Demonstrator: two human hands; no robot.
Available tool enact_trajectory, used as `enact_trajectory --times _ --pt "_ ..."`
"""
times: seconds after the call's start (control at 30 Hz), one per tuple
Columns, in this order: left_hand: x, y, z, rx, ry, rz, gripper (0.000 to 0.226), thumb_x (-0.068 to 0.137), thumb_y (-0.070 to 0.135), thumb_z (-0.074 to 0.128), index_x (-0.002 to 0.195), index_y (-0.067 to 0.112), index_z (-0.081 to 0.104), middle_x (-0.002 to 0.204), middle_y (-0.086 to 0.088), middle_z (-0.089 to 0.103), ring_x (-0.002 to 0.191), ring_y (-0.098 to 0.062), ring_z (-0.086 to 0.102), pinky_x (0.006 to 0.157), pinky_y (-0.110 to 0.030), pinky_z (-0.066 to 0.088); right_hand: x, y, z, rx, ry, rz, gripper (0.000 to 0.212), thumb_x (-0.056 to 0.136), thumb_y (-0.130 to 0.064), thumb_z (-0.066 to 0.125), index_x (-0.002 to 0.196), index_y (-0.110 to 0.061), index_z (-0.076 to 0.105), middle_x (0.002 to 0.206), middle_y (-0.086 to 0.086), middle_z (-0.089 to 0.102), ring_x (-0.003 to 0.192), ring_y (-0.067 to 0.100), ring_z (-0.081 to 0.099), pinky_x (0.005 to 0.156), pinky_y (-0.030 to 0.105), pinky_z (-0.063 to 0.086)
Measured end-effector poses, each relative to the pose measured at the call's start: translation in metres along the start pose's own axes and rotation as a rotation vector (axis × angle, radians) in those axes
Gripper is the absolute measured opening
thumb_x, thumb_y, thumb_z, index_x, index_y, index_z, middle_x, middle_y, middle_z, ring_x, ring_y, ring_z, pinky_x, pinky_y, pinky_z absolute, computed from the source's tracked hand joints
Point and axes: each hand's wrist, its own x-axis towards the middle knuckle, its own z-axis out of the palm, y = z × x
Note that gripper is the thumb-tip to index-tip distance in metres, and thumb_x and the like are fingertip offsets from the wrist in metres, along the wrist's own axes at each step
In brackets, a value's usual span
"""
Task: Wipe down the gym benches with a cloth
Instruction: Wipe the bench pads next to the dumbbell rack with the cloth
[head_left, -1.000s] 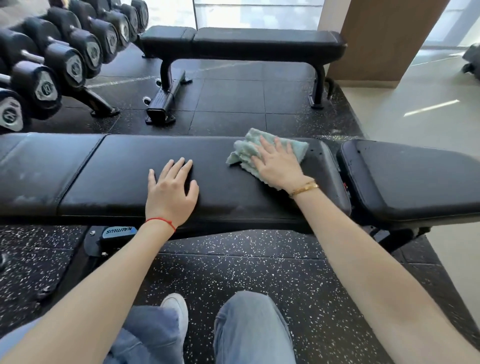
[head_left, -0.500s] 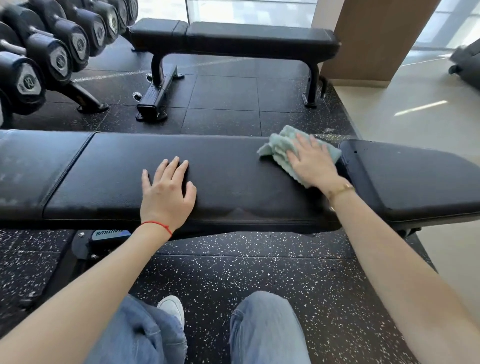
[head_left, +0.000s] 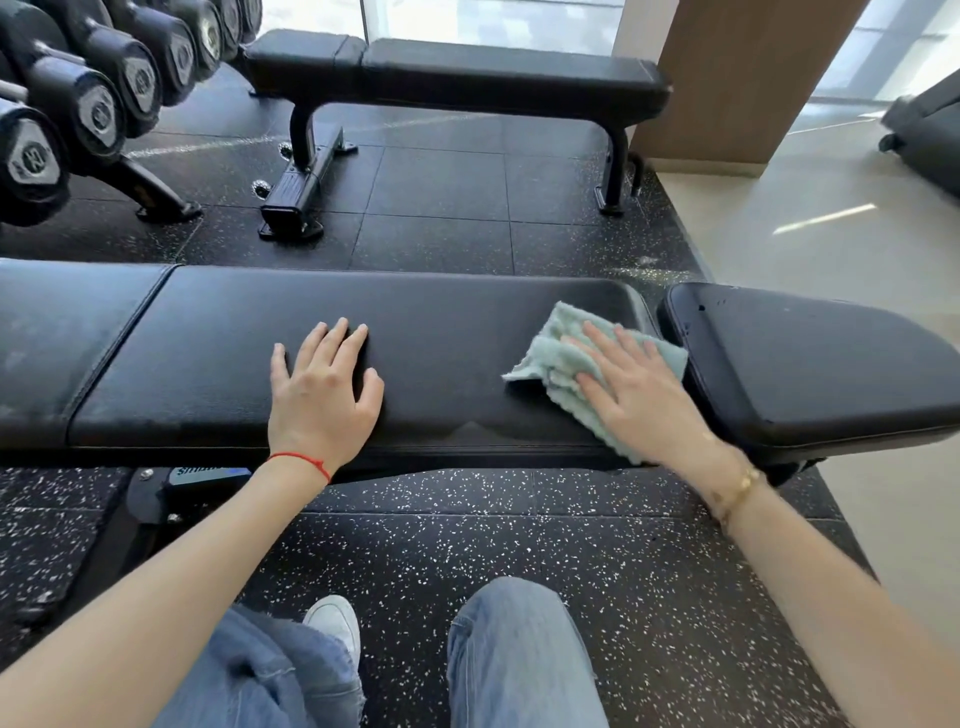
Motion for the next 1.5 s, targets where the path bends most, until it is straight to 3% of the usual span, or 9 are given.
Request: enact_trajectory --times 0.2,0.33,0.47,0.7,0.93,1.07,1.23,1.37,1.5 --pt "0.001 0.000 0.000 0.000 0.011 0.000 0.057 0.090 0.039 0.036 0.142 0.020 0.047 0.152 -0.003 0.042 0.144 -0.021 0.031 0.118 -0.056 0.015 0.082 0.022 -0.010 0.052 -0.061 0.193 0.057 0.105 -0.041 0.028 0.156 -0.022 0.012 0.164 -0.004 0.005 0.151 0.024 0.000 0.122 0.042 -0.002" --pt "0.001 -0.001 0.002 -0.008 0.016 -0.008 0.057 0.089 0.040 0.035 0.141 0.020 0.048 0.151 -0.003 0.043 0.143 -0.020 0.031 0.118 -0.056 0.015 0.011 0.009 -0.004 0.072 0.002 0.021 0.054 0.102 -0.047 0.026 0.152 -0.039 0.008 0.163 -0.010 0.006 0.151 0.019 -0.003 0.121 0.039 -0.008" --pt "0.000 0.002 0.003 -0.001 0.010 -0.015 0.058 0.089 0.038 0.034 0.142 0.019 0.047 0.152 -0.004 0.042 0.144 -0.022 0.031 0.118 -0.057 0.014 -0.040 -0.001 -0.003 0.059 -0.013 -0.060 0.049 0.095 -0.064 0.006 0.143 -0.061 -0.001 0.161 -0.022 0.001 0.149 0.008 -0.008 0.121 0.036 -0.009" --pt "0.000 0.003 0.002 -0.018 0.008 -0.034 0.049 0.093 0.029 0.048 0.141 0.019 0.048 0.152 -0.003 0.042 0.144 -0.022 0.031 0.118 -0.056 0.012 0.069 -0.062 0.001 -0.068 -0.109 -0.046 0.052 0.104 -0.046 0.021 0.154 -0.038 0.011 0.164 -0.005 0.005 0.151 0.024 -0.003 0.121 0.046 -0.005" --pt "0.000 0.000 0.001 -0.004 -0.007 -0.019 0.054 0.094 0.037 0.036 0.144 0.020 0.044 0.154 -0.003 0.039 0.146 -0.020 0.027 0.119 -0.055 0.011 -0.023 -0.101 0.019 -0.042 -0.045 -0.369 0.053 0.101 -0.051 0.015 0.153 -0.044 0.008 0.163 -0.012 0.006 0.151 0.019 -0.006 0.122 0.043 -0.008" --pt "-0.001 0.001 0.001 -0.007 -0.010 -0.004 0.056 0.093 0.037 0.034 0.145 0.019 0.043 0.154 -0.004 0.038 0.146 -0.021 0.026 0.119 -0.055 0.011 -0.008 -0.053 0.007 -0.001 -0.044 -0.220 0.054 0.103 -0.049 0.020 0.154 -0.036 0.012 0.163 -0.010 0.009 0.151 0.017 0.002 0.122 0.037 -0.005" --pt "0.000 0.002 0.003 -0.008 0.010 -0.022 0.049 0.095 0.029 0.047 0.143 0.020 0.046 0.153 -0.003 0.040 0.145 -0.020 0.028 0.119 -0.055 0.012 0.085 -0.050 -0.003 -0.043 -0.116 0.047 0.054 0.104 -0.044 0.023 0.155 -0.029 0.012 0.164 -0.006 0.004 0.151 0.024 -0.001 0.121 0.046 -0.004" --pt "0.000 0.001 0.003 -0.009 -0.003 -0.025 0.053 0.093 0.035 0.039 0.143 0.020 0.046 0.153 -0.003 0.039 0.146 -0.020 0.028 0.119 -0.055 0.012 0.072 -0.099 0.014 -0.052 -0.101 -0.163 0.053 0.104 -0.044 0.025 0.154 -0.036 0.011 0.164 -0.006 0.006 0.151 0.027 -0.002 0.121 0.048 -0.006" --pt "-0.001 -0.002 0.002 0.001 -0.012 -0.006 0.057 0.092 0.040 0.033 0.145 0.021 0.043 0.155 -0.002 0.038 0.146 -0.019 0.027 0.119 -0.055 0.012 0.005 -0.083 0.010 0.011 -0.057 -0.262 0.052 0.102 -0.049 0.018 0.153 -0.040 0.014 0.163 -0.011 0.010 0.151 0.019 0.000 0.122 0.044 -0.003"
